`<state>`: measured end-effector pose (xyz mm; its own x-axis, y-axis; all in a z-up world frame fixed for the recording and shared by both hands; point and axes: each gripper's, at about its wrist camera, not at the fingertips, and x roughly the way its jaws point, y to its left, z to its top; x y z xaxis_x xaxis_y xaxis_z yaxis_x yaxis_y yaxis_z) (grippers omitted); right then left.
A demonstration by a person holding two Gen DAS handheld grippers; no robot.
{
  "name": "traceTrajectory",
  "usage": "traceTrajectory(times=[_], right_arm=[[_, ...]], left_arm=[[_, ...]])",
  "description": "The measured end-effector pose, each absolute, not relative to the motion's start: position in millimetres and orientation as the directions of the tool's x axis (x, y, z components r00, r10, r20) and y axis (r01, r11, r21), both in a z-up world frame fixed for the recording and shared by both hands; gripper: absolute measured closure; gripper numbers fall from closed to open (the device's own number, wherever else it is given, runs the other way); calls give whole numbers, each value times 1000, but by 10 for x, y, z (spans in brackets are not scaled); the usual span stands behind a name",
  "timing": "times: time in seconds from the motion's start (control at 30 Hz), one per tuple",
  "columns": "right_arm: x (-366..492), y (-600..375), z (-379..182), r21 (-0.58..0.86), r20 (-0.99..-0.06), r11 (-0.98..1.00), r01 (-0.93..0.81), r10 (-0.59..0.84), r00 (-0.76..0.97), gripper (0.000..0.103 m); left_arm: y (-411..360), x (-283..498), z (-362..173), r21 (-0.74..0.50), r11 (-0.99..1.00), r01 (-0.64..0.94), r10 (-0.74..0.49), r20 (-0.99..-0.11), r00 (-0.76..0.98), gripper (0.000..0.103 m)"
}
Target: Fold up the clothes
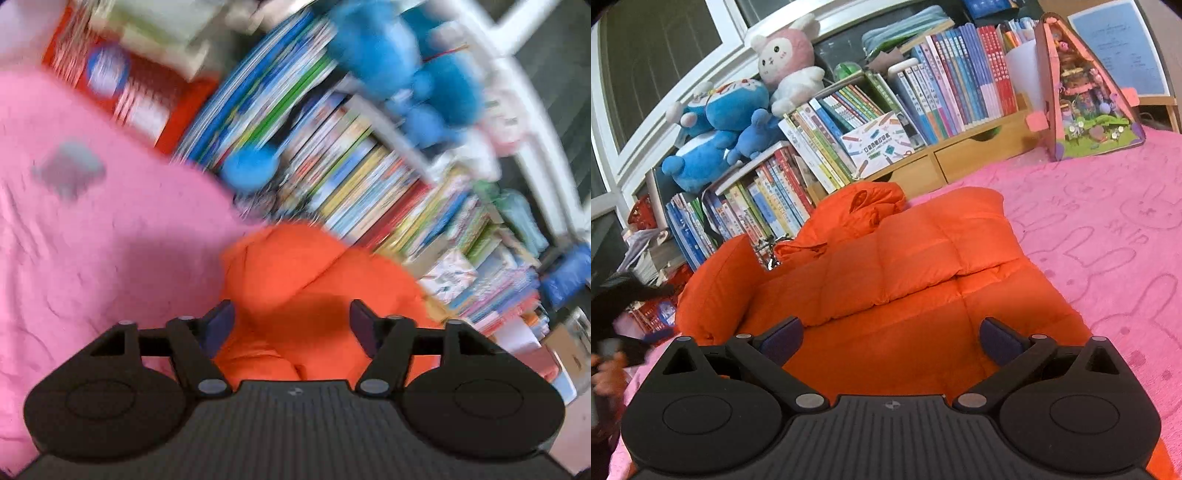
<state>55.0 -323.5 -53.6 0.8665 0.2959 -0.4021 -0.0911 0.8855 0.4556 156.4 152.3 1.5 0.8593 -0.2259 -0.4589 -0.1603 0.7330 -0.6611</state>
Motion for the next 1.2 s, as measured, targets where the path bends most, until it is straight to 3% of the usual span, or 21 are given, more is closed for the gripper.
traceTrajectory(times=[0.07,0.2,0.27,0.37,0.5,0.7,0.9,0.93,0.97,1.0,1.07,1.2], right_arm=[[549,-3252,-542,468,-397,879,-91,301,867,0],[541,-3308,-567,500,-380,861,-95,317,869,0],[541,-3315,-575,509,-375,856,-96,320,870,0],[541,-3326,-581,518,-370,850,-97,324,871,0],[543,-3348,-591,532,-362,841,-98,331,872,0],[558,-3336,-556,513,-371,854,-88,313,874,0],[758,-3080,-389,325,-429,941,-94,236,872,2],[817,-3021,-358,286,-439,953,-104,227,869,19],[877,-2962,-328,246,-448,963,-114,217,867,50],[936,-2903,-297,206,-457,971,-124,207,865,60],[1055,-2785,-237,125,-474,982,-144,186,860,70],[1308,-2566,-118,-36,-484,984,-172,133,865,71]], left_arm=[[1295,1686,105,-658,750,-68,-299,-429,852,53],[660,1535,520,-568,751,337,-558,-272,784,48],[408,1400,630,-500,722,478,-651,-259,713,43],[212,1216,679,-418,710,567,-694,-281,663,43],[298,1006,648,-328,752,572,-657,-295,694,42],[499,895,444,-54,945,322,-317,-386,866,40],[800,906,235,-6,982,191,-175,-436,883,40],[840,895,215,4,984,176,-157,-436,886,40],[854,891,218,17,985,171,-147,-429,891,40],[863,888,226,30,985,168,-140,-421,896,39],[857,909,251,61,984,167,-129,-403,906,34],[805,1049,277,89,983,163,-117,-382,917,34]])
